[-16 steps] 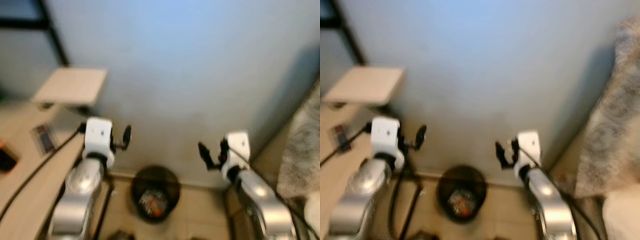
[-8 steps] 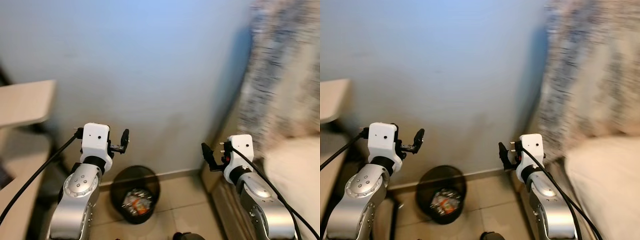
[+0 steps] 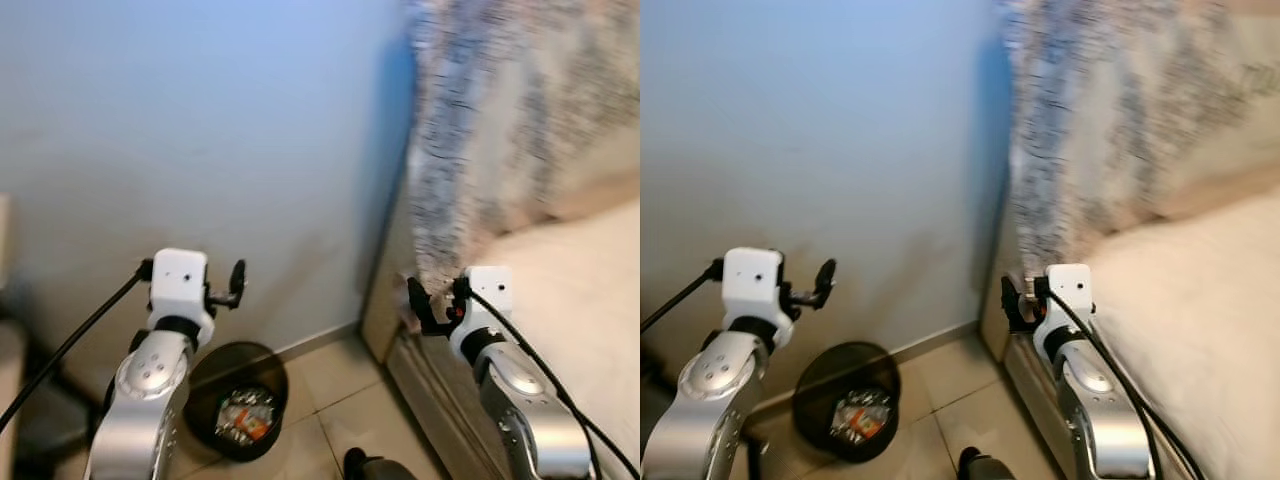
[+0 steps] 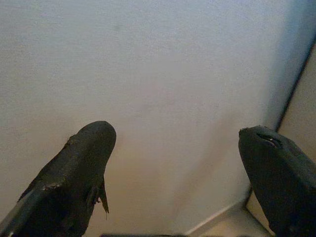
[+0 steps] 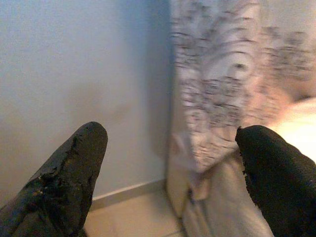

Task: Clean up the room

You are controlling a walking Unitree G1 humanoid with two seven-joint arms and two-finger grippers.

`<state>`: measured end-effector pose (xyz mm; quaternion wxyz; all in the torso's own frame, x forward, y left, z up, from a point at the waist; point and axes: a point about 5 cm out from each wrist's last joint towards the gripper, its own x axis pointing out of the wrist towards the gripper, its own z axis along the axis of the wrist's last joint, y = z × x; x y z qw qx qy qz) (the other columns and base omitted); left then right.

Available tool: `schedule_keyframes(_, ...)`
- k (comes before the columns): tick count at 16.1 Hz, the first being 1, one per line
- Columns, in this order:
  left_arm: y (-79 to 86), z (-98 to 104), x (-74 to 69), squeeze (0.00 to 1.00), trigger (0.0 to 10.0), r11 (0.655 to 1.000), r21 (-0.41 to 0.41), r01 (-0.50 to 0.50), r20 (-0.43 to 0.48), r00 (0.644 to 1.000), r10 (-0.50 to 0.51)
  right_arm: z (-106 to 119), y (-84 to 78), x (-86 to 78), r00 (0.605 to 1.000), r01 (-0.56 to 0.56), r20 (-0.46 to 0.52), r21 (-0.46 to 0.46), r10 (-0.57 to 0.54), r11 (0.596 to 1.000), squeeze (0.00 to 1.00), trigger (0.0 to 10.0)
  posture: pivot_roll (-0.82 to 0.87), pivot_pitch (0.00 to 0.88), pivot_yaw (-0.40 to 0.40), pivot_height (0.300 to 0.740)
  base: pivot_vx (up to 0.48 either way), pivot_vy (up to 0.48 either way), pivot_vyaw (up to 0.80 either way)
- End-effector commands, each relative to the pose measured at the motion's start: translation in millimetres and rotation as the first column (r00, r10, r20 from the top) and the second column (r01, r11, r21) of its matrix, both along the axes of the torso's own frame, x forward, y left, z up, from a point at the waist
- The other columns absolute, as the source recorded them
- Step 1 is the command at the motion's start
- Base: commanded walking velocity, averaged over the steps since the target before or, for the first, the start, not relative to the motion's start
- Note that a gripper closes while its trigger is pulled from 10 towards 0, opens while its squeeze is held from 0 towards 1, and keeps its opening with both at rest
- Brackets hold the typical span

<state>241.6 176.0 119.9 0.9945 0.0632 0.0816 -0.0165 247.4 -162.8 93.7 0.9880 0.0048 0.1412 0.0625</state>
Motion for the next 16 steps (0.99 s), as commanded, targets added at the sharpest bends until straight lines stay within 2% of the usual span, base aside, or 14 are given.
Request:
schedule_keyframes(1,-0.1,4.2,-0.4,1.00,10.0,1.000,0.006,-0.007,0.015,1.000,0.007,7.8,-0.2,1.3,0.999,-0.010,0.038,-0.012,0.011,1.000,0.00,10.0,-0.06,0.024,0.008,0.740,0.000,0.000,-0.80)
schedule_keyframes(6,0.3,5.5,0.4,1.00,10.0,1.000,0.026,0.007,0.014,1.000,-0.007,10.8,-5.0,6.6,0.999,0.011,0.050,-0.021,-0.010,1.000,0.00,10.0,-0.06,0.042,-0.007,0.740,0.000,0.000,-0.80)
schedule_keyframes(10,0.5,6.5,-4.2,1.00,10.0,1.000,0.025,-0.003,0.014,1.000,0.003,3.8,-3.6,-2.3,1.000,-0.006,0.018,-0.018,0.006,1.000,0.00,10.0,-0.05,0.062,-0.022,0.740,0.000,0.000,-0.80)
schedule_keyframes(16,-3.4,5.8,-4.5,1.00,10.0,0.999,0.029,0.027,0.004,1.000,-0.027,7.0,-2.9,1.0,1.000,-0.008,0.027,-0.015,0.008,1.000,0.00,10.0,-0.05,0.072,-0.018,0.740,0.000,0.000,-0.80)
